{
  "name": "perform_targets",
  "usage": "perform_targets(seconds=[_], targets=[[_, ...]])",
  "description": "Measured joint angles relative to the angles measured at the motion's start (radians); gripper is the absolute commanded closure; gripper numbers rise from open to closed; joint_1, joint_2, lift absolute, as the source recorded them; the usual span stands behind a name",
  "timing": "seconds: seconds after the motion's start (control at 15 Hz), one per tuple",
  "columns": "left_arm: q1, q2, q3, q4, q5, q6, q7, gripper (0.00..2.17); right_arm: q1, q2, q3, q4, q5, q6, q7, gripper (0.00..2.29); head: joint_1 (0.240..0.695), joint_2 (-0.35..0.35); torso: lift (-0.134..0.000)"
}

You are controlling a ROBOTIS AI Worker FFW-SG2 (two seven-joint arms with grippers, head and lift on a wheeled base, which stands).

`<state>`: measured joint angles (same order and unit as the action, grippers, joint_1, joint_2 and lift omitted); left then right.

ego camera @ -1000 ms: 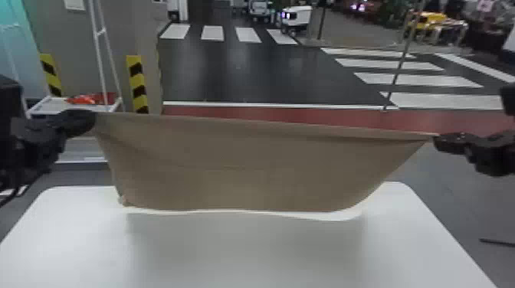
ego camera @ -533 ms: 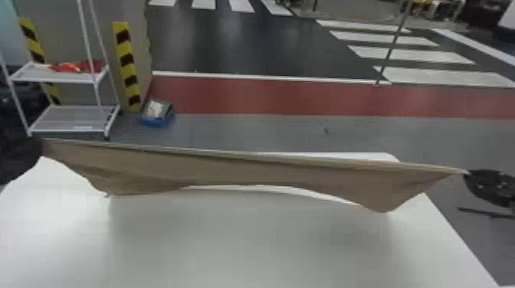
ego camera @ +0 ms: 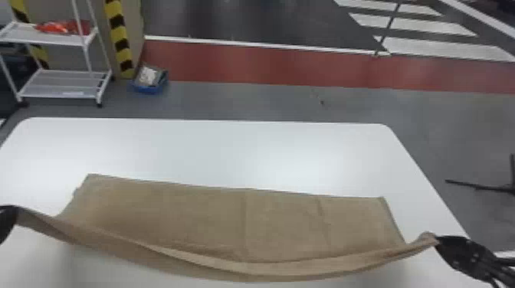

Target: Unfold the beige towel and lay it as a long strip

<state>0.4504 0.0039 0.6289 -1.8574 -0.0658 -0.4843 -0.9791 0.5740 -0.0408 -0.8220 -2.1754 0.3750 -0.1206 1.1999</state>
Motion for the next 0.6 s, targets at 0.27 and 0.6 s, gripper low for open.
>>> perform_targets(seconds=[0.27, 0.6], targets=[[-0.037, 0.004, 0.001, 0.027, -0.058, 0.019, 0.017, 1.71, -0.081, -0.031, 0.042, 0.056, 0.07, 0.075, 0.044, 2.26, 0.695, -0.13, -0.111], [-0.224, 0.009, -0.064, 0.092, -0.209, 0.189, 0.045, 1.71, -0.275, -0.099, 0.155, 0.16, 0.217, 0.251, 0.08, 2.26, 0.695, -0.127, -0.111]])
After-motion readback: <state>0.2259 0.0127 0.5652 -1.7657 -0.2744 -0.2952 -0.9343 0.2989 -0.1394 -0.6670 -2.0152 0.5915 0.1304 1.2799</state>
